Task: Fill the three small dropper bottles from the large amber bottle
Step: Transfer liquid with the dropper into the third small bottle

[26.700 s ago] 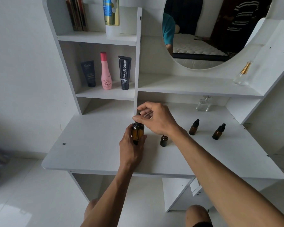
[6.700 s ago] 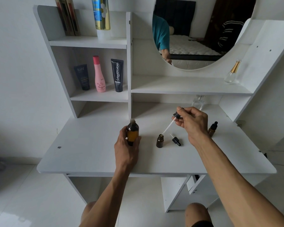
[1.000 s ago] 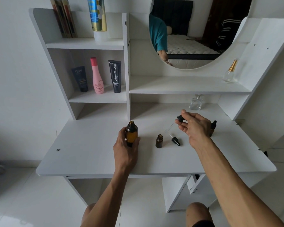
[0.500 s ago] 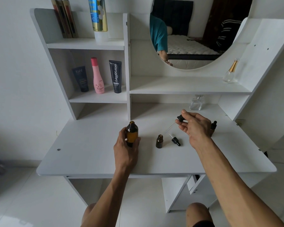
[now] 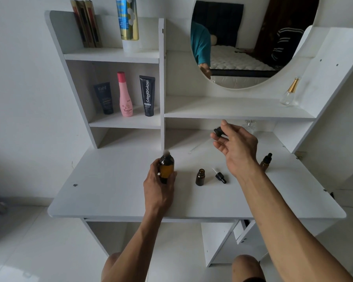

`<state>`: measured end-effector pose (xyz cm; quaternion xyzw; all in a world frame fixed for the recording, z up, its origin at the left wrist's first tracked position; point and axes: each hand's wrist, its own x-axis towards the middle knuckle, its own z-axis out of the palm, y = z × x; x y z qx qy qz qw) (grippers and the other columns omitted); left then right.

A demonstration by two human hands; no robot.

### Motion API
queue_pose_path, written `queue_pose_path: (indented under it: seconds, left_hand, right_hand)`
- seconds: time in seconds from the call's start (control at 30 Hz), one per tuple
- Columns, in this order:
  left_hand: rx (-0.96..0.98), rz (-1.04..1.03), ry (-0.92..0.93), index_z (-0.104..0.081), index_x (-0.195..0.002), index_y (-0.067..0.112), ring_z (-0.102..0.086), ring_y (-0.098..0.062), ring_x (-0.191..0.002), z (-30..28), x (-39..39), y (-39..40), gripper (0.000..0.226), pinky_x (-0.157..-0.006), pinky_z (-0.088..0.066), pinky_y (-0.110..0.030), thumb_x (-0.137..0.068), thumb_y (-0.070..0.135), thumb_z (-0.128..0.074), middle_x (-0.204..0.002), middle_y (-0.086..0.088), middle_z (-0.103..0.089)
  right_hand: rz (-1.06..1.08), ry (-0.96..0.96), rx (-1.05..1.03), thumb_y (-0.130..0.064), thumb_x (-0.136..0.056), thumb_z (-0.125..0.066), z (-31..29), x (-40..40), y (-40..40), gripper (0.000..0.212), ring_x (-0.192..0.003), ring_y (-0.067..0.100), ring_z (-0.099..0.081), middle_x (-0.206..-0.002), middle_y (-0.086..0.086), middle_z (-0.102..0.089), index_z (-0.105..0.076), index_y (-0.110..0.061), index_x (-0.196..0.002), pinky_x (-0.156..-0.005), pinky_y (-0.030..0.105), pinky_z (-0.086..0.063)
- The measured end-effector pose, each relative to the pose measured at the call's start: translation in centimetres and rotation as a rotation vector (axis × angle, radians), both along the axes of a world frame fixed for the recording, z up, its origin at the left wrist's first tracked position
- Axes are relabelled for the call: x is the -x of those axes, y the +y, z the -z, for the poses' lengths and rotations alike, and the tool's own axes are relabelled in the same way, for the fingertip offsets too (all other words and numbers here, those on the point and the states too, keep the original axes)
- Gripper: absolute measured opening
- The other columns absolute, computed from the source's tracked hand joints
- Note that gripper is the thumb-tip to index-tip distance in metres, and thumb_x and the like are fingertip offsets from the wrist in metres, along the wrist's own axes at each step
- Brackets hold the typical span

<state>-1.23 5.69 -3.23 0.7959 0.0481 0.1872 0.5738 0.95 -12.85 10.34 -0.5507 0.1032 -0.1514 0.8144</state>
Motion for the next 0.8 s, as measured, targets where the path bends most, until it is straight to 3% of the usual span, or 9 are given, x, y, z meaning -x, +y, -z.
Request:
queue_pose_path:
  seconds: [0.1,0.27,0.47,0.8]
  left_hand:
    - [0.005,0.004,-0.001,-0.050,-0.131,0.030,-0.067,-0.014,-0.087,-0.1,0.0,0.0,0.049,-0.066,-0.041,-0.004,-0.088,0.029,-0.074,-0.102,0.019,-0.059]
    - [-0.006,0.000,-0.014,-0.050,-0.130,0.030,-0.067,-0.014,-0.086,0.1,-0.1,0.0,0.049,-0.066,-0.041,-0.001,-0.087,0.030,-0.074,-0.110,0.011,-0.065]
    - [-0.005,0.001,-0.017,-0.050,-0.130,0.031,-0.065,-0.012,-0.086,0.1,-0.1,0.1,0.050,-0.067,-0.038,0.001,-0.087,0.029,-0.075,-0.108,0.012,-0.065]
    - [-0.001,0.007,-0.026,-0.049,-0.130,0.032,-0.066,-0.011,-0.085,0.1,0.0,0.1,0.049,-0.067,-0.039,0.000,-0.088,0.029,-0.074,-0.106,0.015,-0.062]
  right_hand:
    - [-0.045,-0.056,0.041,-0.021,-0.087,-0.077,-1.3,-0.5,2.0,0.014,-0.076,0.023,-0.074,-0.077,0.005,-0.075,-0.070,-0.011,-0.091,-0.063,0.029,-0.057]
    - [-0.061,-0.119,0.265,-0.022,-0.088,-0.078,-2.0,-1.5,4.9,0.016,-0.073,0.024,-0.075,-0.086,0.015,-0.076,-0.070,-0.009,-0.092,-0.065,0.032,-0.057]
    - [-0.065,-0.165,0.423,-0.024,-0.088,-0.078,-2.5,-1.7,6.4,0.018,-0.073,0.020,-0.077,-0.076,0.000,-0.072,-0.070,-0.008,-0.090,-0.063,0.031,-0.060]
    - [-0.092,-0.200,0.595,-0.024,-0.087,-0.078,-2.2,-2.0,7.4,0.013,-0.072,0.019,-0.076,-0.079,0.004,-0.074,-0.070,-0.017,-0.080,-0.061,0.033,-0.061]
